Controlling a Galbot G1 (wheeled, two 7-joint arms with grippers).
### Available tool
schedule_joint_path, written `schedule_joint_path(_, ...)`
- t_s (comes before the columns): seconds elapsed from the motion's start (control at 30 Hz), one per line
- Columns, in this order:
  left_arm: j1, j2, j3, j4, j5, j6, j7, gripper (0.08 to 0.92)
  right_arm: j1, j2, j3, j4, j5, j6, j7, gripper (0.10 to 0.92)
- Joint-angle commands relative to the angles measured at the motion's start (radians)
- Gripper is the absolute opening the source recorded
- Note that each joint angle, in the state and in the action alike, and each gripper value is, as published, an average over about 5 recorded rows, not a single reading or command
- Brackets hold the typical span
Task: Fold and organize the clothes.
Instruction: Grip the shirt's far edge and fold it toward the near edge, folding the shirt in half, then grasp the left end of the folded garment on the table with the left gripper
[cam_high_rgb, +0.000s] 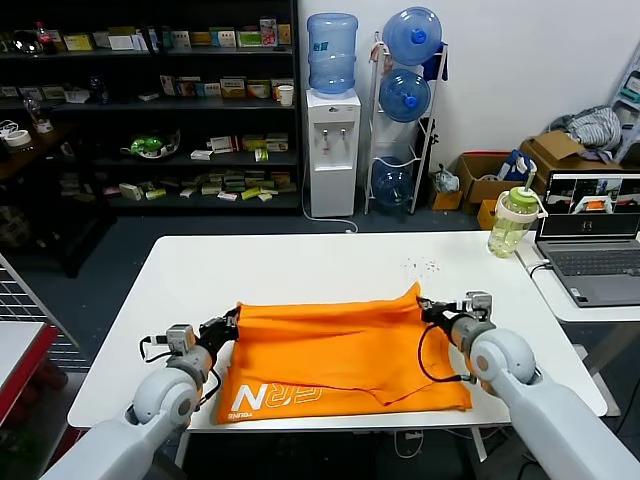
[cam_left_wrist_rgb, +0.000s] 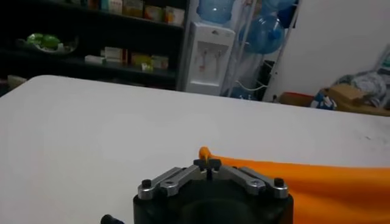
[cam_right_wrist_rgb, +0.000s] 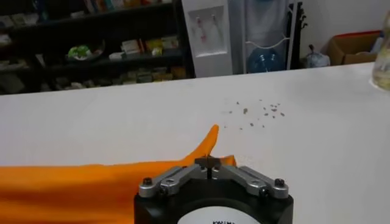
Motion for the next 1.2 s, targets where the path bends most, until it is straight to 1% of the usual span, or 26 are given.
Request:
schedule_joint_path(0.03, 0.143, 0.046, -0.031, -0.173, -0.002, -0.002, -0.024, 0.097, -0.178, -0.084, 0.068, 0.208, 0.045, -0.032, 0.051, 0.124)
schedule_joint_path(0.3, 0.184, 0.057, -0.035, -0.197, 0.010, -0.004, -0.039, 0.097, -0.275, -0.109, 0.129, 0.283, 0.057, -0.046, 0.081, 0.124)
schedule_joint_path(0.5, 0.210, 0.063, -0.038, -0.203, 0.030, -0.006, -0.043, 0.097, -0.316, -0.113, 0.150, 0.309, 0.058, -0.052, 0.090, 0.124)
schedule_joint_path(0.63, 0.223, 0.063, -0.044, -0.202, 0.041, -0.005, -0.046, 0.097, -0.332, -0.119, 0.164, 0.315, 0.053, -0.065, 0.073, 0.125)
schedule_joint_path(0.7, 0.228, 0.062, -0.047, -0.201, 0.046, -0.001, -0.048, 0.097, -0.340, -0.124, 0.173, 0.318, 0.049, -0.073, 0.055, 0.145)
schedule_joint_path(0.8, 0.237, 0.065, -0.054, -0.200, 0.057, 0.002, -0.050, 0.118, -0.348, -0.129, 0.185, 0.324, 0.043, -0.073, 0.037, 0.215)
schedule_joint_path(0.87, 0.245, 0.069, -0.059, -0.204, 0.062, 0.005, -0.053, 0.161, -0.352, -0.131, 0.192, 0.327, 0.041, -0.070, 0.036, 0.276)
schedule_joint_path(1.03, 0.268, 0.071, -0.068, -0.216, 0.067, 0.018, -0.068, 0.308, -0.368, -0.134, 0.221, 0.328, 0.038, -0.068, 0.041, 0.423)
schedule_joint_path(1.2, 0.298, 0.043, -0.070, -0.205, 0.089, 0.017, -0.068, 0.447, -0.401, -0.130, 0.255, 0.332, 0.030, -0.063, 0.041, 0.579)
